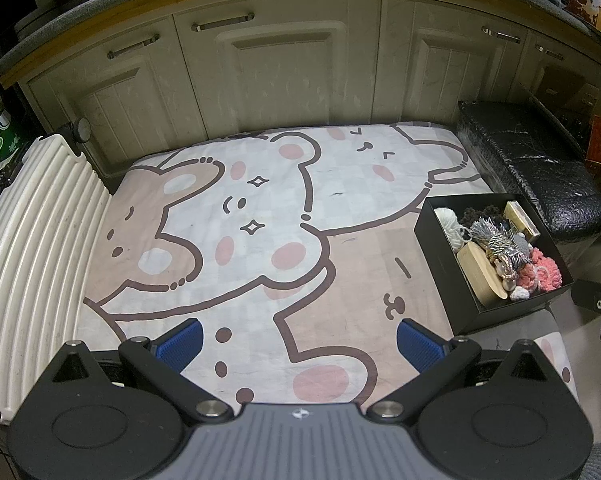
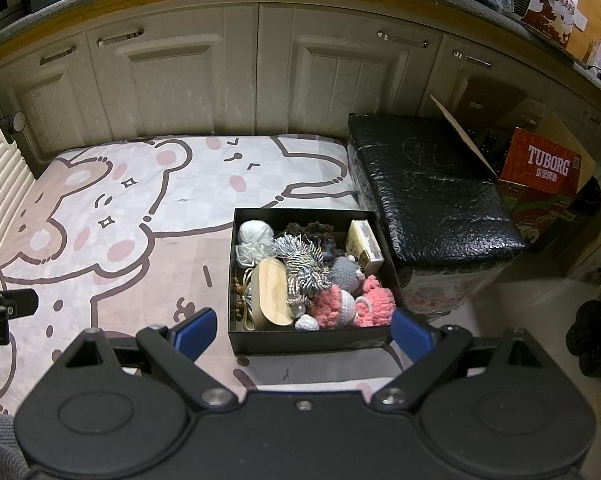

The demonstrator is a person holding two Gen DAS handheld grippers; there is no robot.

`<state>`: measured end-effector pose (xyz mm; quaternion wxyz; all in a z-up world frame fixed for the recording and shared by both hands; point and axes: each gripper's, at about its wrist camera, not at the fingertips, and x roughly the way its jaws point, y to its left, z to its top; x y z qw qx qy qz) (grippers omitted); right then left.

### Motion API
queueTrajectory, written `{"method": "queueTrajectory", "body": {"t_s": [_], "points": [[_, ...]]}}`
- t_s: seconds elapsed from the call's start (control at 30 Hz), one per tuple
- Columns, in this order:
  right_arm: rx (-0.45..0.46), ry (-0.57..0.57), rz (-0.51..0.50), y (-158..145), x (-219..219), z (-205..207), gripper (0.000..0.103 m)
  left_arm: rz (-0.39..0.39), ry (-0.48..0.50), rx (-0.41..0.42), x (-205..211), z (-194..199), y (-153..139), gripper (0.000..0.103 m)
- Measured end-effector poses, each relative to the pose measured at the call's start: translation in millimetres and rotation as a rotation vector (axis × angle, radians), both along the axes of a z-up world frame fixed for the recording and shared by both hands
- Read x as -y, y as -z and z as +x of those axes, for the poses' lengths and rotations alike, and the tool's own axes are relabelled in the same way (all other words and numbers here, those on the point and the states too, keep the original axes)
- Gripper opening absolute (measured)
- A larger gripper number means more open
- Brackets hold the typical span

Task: Organize objects

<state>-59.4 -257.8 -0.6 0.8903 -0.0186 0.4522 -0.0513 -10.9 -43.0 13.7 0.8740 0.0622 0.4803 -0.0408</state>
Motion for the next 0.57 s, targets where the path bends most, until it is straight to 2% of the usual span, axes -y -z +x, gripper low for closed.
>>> {"method": "queueTrajectory", "body": {"t_s": [0.57], "points": [[-0.003,-0.002,0.002,0.1,1.1,-0.5,0.095,0.000,0.000,-0.002,1.0,-0.1,0.1,0.102]]}}
